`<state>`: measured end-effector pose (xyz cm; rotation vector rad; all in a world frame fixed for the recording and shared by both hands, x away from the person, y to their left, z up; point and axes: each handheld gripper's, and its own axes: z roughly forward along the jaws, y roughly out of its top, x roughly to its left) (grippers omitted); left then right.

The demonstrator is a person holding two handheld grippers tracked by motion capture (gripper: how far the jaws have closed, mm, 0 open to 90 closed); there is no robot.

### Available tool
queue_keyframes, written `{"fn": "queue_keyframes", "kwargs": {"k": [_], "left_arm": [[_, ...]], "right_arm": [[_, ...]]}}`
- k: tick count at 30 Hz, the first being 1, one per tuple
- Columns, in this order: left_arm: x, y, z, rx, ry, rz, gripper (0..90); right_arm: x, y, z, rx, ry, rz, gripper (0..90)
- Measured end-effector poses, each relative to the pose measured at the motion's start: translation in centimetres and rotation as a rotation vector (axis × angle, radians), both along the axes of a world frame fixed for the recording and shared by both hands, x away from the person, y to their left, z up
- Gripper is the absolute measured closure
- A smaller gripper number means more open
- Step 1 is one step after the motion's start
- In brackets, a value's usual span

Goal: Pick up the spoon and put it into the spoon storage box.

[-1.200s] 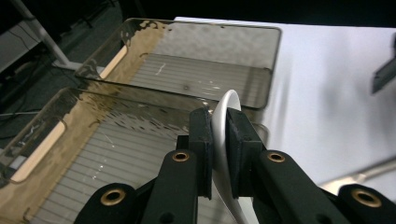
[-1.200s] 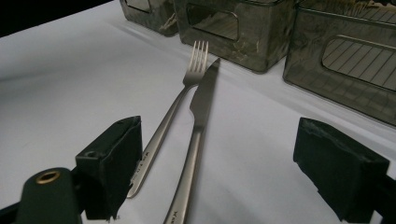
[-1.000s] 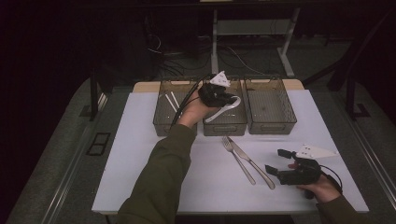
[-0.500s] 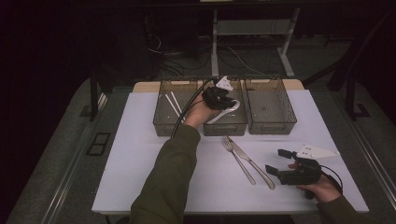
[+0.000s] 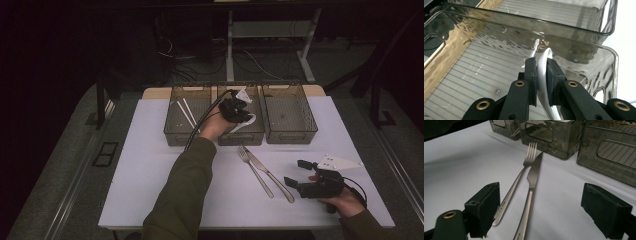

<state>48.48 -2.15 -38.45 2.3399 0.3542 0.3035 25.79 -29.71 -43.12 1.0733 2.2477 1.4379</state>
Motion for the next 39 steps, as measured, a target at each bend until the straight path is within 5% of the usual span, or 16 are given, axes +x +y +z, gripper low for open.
{"fn": "queue_keyframes", "kwargs": {"k": [11, 19, 33, 39], "left_arm": [[-0.6, 0.4, 1.3, -0.044, 0.0, 0.009, 68.8], [-2.2, 1.4, 3.5, -0.12, 0.021, 0.008, 58.8], [-7.1, 3.8, 5.2, -0.228, 0.075, 0.01, 42.2], [-9.5, 5.1, 5.3, -0.238, 0.055, -0.011, 37.1]], "right_arm": [[0.0, 0.0, 0.0, 0.0, -0.003, 0.0, 15.6], [0.1, 0.0, 0.0, 0.0, -0.003, -0.003, 15.6], [0.1, -0.1, -0.1, -0.009, 0.003, -0.008, 15.6], [0.1, -0.1, -0.1, -0.007, 0.004, -0.007, 15.5]]}}
